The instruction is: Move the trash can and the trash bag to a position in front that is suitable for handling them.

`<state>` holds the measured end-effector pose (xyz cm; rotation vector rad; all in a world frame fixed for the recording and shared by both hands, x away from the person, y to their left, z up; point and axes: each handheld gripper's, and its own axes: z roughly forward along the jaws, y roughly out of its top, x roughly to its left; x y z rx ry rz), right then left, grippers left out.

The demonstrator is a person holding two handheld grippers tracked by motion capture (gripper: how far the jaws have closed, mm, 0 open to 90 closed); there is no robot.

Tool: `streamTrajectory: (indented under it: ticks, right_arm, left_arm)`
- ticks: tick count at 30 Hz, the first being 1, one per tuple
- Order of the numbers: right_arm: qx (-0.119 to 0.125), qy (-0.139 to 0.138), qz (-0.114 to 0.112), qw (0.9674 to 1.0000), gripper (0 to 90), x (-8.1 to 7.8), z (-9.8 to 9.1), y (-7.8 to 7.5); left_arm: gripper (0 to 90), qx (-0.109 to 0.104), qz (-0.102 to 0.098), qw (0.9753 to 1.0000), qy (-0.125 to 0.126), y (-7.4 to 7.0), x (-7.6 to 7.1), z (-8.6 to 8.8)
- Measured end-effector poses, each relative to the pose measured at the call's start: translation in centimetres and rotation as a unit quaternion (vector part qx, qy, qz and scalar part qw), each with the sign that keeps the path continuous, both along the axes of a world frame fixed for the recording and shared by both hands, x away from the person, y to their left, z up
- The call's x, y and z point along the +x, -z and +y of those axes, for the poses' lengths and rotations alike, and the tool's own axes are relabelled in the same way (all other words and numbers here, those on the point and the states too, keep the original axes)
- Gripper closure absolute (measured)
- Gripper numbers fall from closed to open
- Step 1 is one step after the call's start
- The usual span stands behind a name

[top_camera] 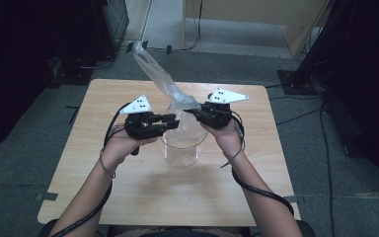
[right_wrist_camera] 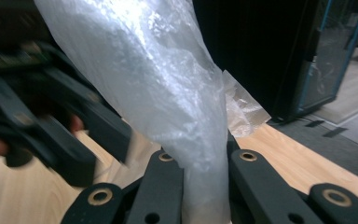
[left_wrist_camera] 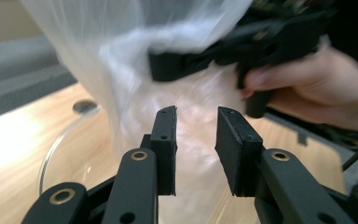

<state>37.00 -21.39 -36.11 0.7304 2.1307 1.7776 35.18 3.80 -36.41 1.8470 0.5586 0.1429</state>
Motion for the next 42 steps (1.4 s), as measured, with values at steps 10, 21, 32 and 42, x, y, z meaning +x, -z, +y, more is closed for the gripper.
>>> streamTrajectory:
  ticks: [10, 21, 32, 42]
  right_arm:
    - [-0.022, -0.024, 0.028, 0.9991, 71.2, 0.3, 1.2, 1.7]
    - [-0.094, -0.042, 0.053, 0.9933, 38.0, 0.8, 0.4, 2.4]
    - [-0.064, -0.032, 0.053, 0.996, 34.7, 0.7, -1.3, 1.3]
    - [-0.055, -0.045, 0.064, 0.9954, 36.7, 0.3, -2.1, -0.2]
  left_arm:
    - [67.9, 0.023, 0.007, 0.9993, -0.03, 1.4, 1.0, 0.9]
    - [64.7, 0.013, 0.001, 0.9996, -0.026, 0.9, 1.0, 1.8]
    - [60.1, 0.014, 0.006, 0.9996, -0.025, 1.0, 1.0, 1.8]
    - [57.0, 0.004, 0.0, 0.9998, -0.019, 0.6, 0.9, 1.8]
